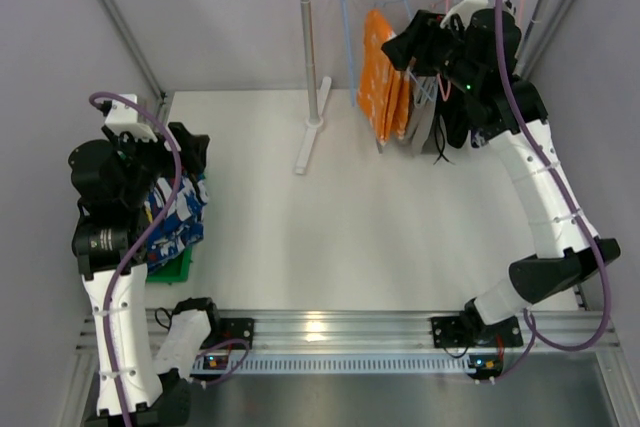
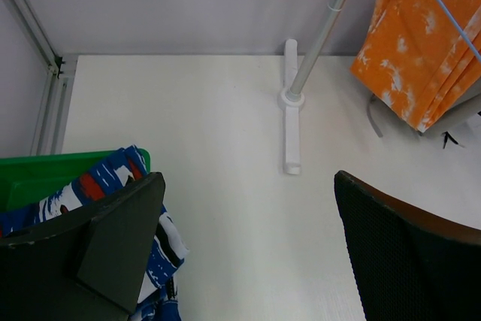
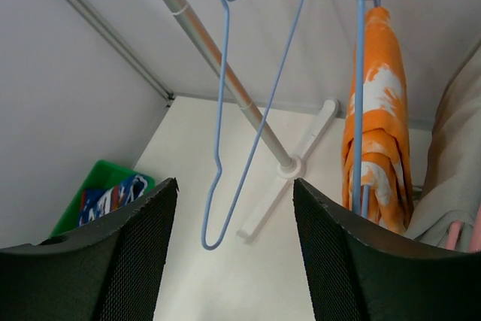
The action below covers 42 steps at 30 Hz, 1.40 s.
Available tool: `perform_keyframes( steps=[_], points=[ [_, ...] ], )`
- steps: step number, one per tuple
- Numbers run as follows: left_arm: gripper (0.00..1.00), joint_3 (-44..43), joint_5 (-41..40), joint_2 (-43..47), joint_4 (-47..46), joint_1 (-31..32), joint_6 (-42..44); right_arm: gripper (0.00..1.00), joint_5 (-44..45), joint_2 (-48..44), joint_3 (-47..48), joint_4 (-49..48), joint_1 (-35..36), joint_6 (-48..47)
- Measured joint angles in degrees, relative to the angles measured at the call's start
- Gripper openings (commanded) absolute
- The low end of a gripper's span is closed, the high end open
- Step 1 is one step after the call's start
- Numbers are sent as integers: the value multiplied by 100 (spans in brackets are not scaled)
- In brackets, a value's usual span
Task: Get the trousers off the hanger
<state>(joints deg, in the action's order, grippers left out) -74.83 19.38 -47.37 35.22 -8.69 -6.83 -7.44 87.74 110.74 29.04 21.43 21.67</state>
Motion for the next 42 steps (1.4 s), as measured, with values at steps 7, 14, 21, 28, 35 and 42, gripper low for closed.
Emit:
perform_keyframes(
  steps=[7, 14, 21, 28, 35, 42],
  points=[
    [99, 81, -24, -4, -52, 0, 15, 63, -476, -138, -11, -278, -76, 212],
    [99, 81, -22, -2, -168, 0, -26, 65, -216, -192, 166, -367, -131, 254],
    [99, 116, -35, -2, -225, 0, -83, 63, 122, 96, 494, -328, -136, 214],
    [99, 118, -85, 0, -225, 0, -85, 60, 173, 686, 608, -240, -138, 243],
    [99, 120, -133, 59, -225, 0, -81, 41, 66, 1045, 636, -149, -149, 518],
    [99, 149, -153, 153, -245, 0, -179, 27, -962, 1056, 551, -518, -575, 1567]
  ],
)
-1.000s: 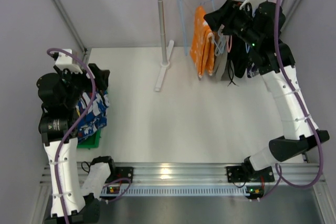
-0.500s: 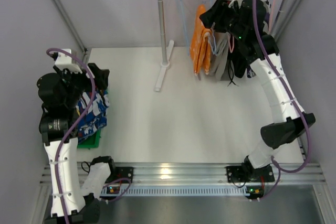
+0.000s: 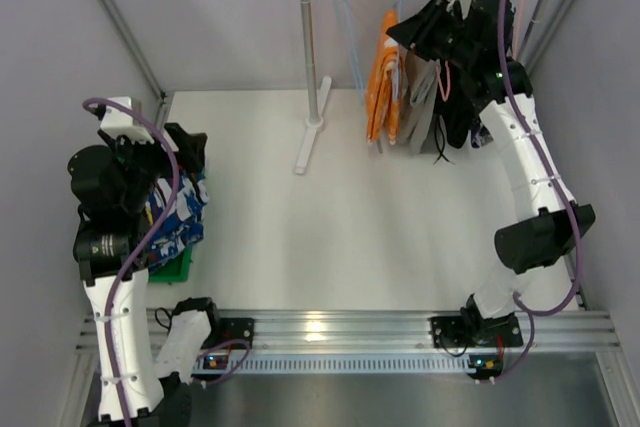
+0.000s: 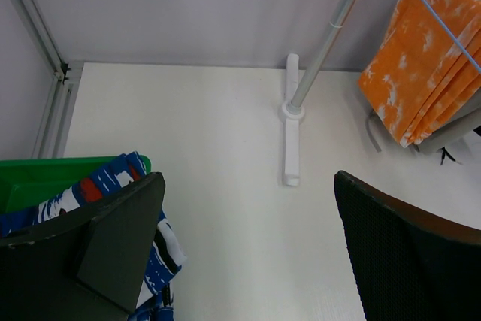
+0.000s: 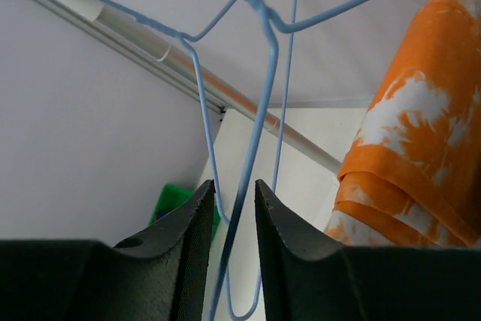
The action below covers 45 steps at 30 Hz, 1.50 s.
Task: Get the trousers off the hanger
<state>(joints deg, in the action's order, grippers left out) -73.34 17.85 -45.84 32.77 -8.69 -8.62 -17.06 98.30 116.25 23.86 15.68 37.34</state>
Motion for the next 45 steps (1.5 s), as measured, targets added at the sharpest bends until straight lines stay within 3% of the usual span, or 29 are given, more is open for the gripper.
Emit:
perform_keyframes(
  steps=[11, 29, 35, 39, 45],
  points=[
    [99, 20, 0, -7, -24, 0, -98, 27, -973, 297, -50, -570, -299, 933],
    [99, 20, 4, -122, -22, 0, -264, 30, -1257, 518, -50, -813, -90, 1384],
    [99, 24, 2, -127, -22, 0, -264, 16, -1239, 570, -50, -839, 11, 1408],
    [99, 61, 0, -127, -22, 0, -262, 0, -1158, 581, -50, -745, 20, 1502],
    [99, 83, 4, -131, -24, 0, -267, 0, -1211, 640, -72, -798, 20, 1606]
  ],
)
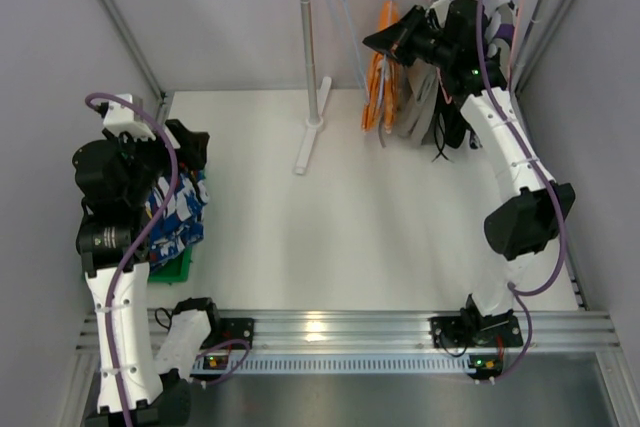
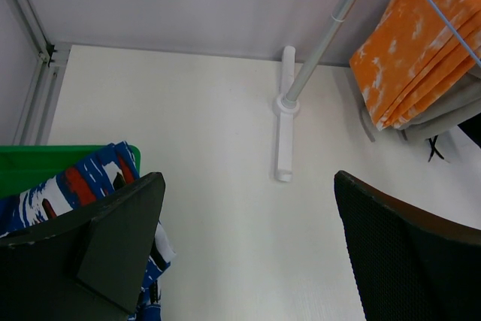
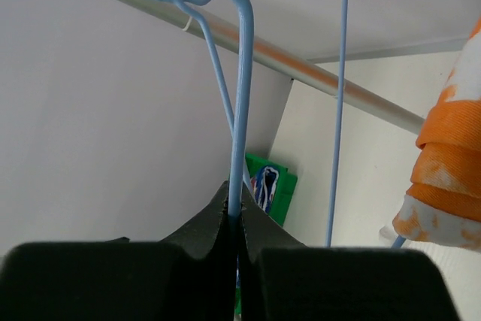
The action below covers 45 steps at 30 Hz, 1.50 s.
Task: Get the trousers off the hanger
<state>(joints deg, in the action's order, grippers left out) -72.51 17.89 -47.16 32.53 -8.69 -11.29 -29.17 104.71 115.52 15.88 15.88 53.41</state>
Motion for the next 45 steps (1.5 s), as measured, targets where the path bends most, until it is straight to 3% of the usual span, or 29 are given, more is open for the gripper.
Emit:
perform_keyframes(
  steps=[27, 32, 40, 45],
  points=[
    [99, 90, 101, -179, -393, 0, -101, 0, -817, -278, -251, -1539, -614, 1539],
    [99, 258, 334, -146, -636, 0, -28, 0, -870, -706, -575, -1700, -715, 1792],
    [99, 219, 1005, -426, -1300, 7, 334, 0, -883, -2166, -2074, -2114, -752, 2186],
    [99, 546, 1082, -496, -2164, 590, 699, 0, -916, -2876, -2527, -1961, -739, 2166]
  ],
)
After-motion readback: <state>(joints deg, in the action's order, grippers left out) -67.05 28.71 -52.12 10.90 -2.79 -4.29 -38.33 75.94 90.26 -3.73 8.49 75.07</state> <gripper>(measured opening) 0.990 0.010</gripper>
